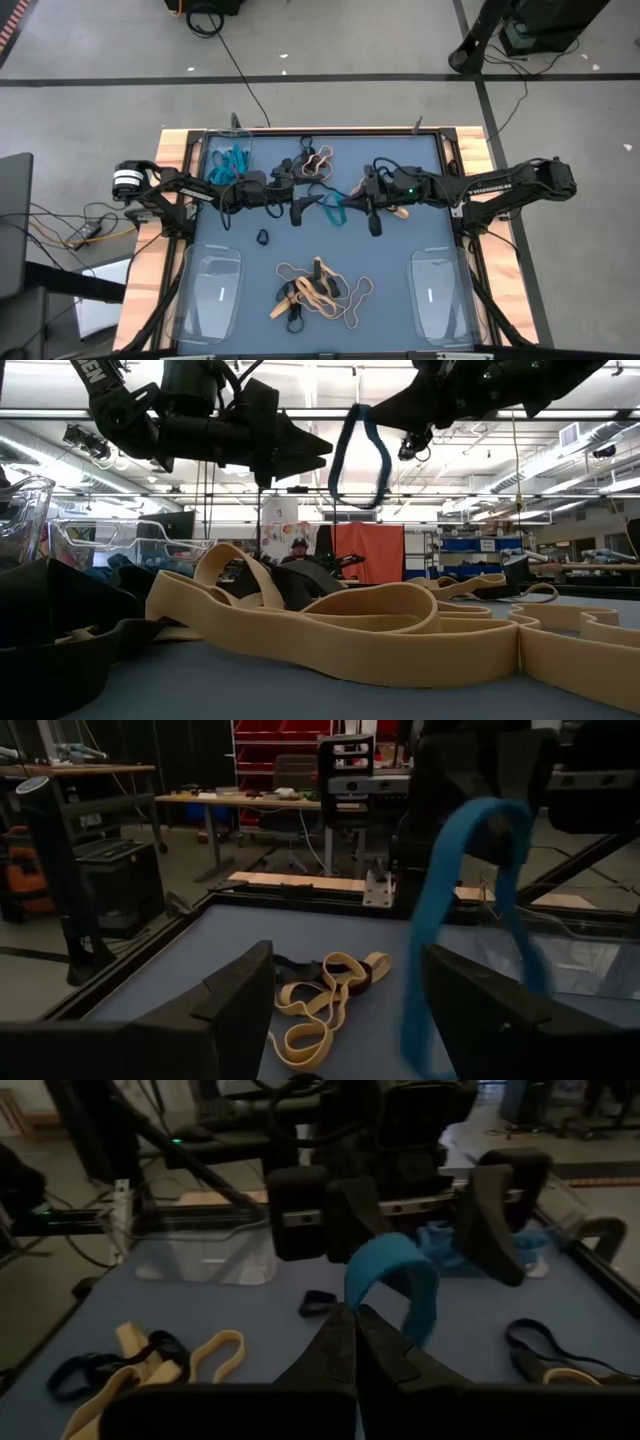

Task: Sort rubber bands into baskets
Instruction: Put the blue rubber band into the top transparent bin, then put the black rubber band into the bottom left transparent bin

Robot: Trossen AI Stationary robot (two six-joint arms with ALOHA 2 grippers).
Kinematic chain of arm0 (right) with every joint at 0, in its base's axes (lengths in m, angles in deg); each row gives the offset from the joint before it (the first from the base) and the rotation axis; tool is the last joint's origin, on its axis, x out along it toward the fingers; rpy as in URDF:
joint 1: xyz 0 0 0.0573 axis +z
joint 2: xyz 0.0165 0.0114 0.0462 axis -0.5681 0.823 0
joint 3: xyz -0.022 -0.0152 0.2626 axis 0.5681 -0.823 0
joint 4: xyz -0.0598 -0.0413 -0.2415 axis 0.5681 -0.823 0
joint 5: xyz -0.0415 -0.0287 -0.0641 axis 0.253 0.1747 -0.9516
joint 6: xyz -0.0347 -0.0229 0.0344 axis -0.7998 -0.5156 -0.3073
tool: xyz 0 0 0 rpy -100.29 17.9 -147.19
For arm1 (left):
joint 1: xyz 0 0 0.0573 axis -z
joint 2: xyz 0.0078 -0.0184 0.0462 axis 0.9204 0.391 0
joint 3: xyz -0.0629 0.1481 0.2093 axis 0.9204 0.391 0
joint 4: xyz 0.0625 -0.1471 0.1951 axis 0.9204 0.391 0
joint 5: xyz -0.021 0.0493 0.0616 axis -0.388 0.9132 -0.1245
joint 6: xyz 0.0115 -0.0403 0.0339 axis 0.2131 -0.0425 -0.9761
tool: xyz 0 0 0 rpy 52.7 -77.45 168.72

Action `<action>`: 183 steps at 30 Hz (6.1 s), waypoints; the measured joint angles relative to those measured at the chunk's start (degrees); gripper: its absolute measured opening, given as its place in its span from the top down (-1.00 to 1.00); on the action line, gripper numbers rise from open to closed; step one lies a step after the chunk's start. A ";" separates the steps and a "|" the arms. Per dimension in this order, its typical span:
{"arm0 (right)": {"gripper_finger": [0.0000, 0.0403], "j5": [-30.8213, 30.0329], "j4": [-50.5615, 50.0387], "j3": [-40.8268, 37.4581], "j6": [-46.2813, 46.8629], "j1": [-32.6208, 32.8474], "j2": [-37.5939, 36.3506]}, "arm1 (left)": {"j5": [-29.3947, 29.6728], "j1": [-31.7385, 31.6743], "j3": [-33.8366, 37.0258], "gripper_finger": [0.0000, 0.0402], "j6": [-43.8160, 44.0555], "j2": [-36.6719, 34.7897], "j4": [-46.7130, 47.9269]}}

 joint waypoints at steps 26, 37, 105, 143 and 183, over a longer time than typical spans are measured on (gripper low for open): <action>0.99 4.49 4.22 -0.02 0.48 -0.02 2.73 | -9.63 0.38 -8.43 -0.13 -1.53 12.19 -3.43; 0.98 4.77 4.14 -0.02 0.70 0.03 2.82 | -12.46 0.87 -10.97 0.90 -0.21 15.79 -2.82; 0.36 -17.26 -7.84 -0.02 6.72 -0.13 -2.62 | 47.94 -12.87 0.31 0.96 45.59 -43.21 106.28; 0.21 -17.23 -8.78 -0.02 8.38 0.13 -2.12 | 36.08 -12.68 7.50 0.30 31.88 -41.40 79.22; 0.20 -12.73 3.51 -0.02 3.90 -3.54 25.83 | 18.19 -4.01 18.25 0.29 11.34 -44.48 35.14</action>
